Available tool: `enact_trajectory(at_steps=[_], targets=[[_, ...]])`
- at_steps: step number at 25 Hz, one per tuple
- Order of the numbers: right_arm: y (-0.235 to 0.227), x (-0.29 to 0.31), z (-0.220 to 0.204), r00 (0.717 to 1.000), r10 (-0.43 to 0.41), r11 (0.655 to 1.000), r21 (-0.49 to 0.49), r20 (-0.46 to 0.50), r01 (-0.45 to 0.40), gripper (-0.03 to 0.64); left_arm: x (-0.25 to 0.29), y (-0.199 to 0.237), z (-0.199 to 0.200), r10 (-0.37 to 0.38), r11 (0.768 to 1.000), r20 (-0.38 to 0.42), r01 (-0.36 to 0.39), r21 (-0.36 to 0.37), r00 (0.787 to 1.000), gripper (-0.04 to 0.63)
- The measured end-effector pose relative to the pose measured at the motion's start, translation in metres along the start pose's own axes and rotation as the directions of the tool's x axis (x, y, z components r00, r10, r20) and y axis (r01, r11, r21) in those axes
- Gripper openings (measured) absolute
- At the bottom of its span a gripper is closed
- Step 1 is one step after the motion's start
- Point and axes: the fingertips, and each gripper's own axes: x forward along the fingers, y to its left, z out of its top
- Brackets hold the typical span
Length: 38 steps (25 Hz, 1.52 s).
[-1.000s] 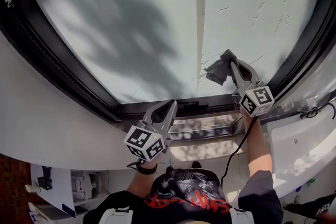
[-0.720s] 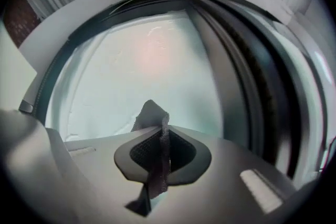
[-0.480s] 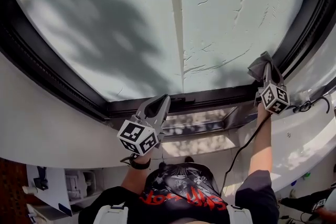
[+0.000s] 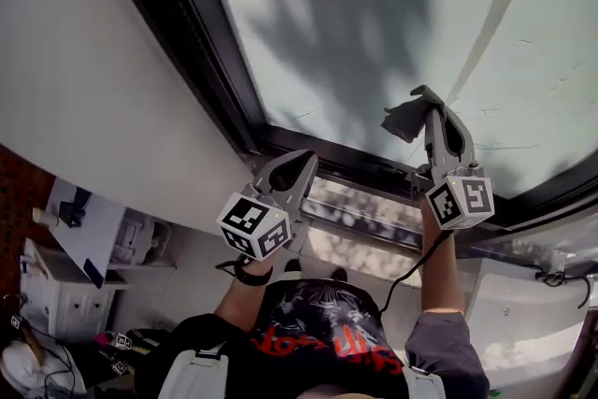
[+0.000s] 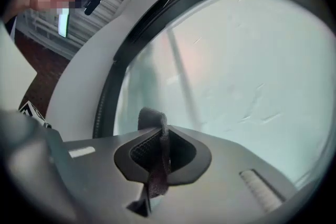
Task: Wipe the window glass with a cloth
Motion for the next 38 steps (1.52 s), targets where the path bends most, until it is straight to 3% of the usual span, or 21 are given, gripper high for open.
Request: enact_trajectory(at_steps=[2, 5, 10, 13, 18, 24, 30, 34, 38], targets=[[0.053, 0.039, -0.03, 0.993, 0.108, 0.994, 0.032, -0.049, -0.107, 0.018, -0.034, 0.029, 0.004, 0.077, 0.997, 0.019, -0.077, -0.011, 0.997, 0.003], [0.116, 0.084, -0.078, 0.971, 0.213, 0.975, 0.092, -0.113, -0.203, 0.018, -0.085, 0.063, 0.01, 0.186, 0.982, 0.051, -0.185, -0.027, 0.981, 0.003], [0.203, 0.161, -0.14, 0.919, 0.33, 0.94, 0.164, -0.215, -0.299, 0.018, -0.165, 0.105, 0.019, 0.369, 0.93, 0.121, -0.364, -0.06, 0.922, 0.003], [0.226, 0.184, -0.162, 0.904, 0.333, 0.941, 0.165, -0.27, -0.297, 0.018, -0.192, 0.112, 0.02, 0.405, 0.914, 0.129, -0.398, -0.077, 0.905, 0.003], [0.223, 0.188, -0.167, 0.901, 0.313, 0.949, 0.127, -0.3, -0.288, 0.018, -0.199, 0.113, 0.025, 0.398, 0.917, 0.138, -0.39, -0.077, 0.907, 0.003], [0.17, 0.152, -0.15, 0.928, 0.239, 0.97, 0.1, -0.285, -0.22, 0.018, -0.156, 0.108, 0.021, 0.297, 0.954, 0.107, -0.291, -0.07, 0.949, 0.003], [0.077, 0.071, -0.116, 0.958, 0.07, 0.997, -0.007, -0.278, -0.075, 0.018, -0.078, 0.067, 0.002, 0.088, 0.994, 0.046, -0.084, -0.073, 0.995, 0.003], [-0.002, 0.011, -0.096, 0.966, -0.069, 0.998, -0.012, -0.25, 0.068, 0.018, -0.02, 0.023, -0.007, -0.051, 0.997, 0.013, 0.052, -0.056, 0.999, 0.003], [-0.076, -0.057, -0.068, 0.942, -0.236, 0.972, -0.049, -0.238, 0.231, 0.02, 0.021, -0.022, -0.01, -0.189, 0.981, -0.025, 0.188, -0.054, 0.982, 0.003]])
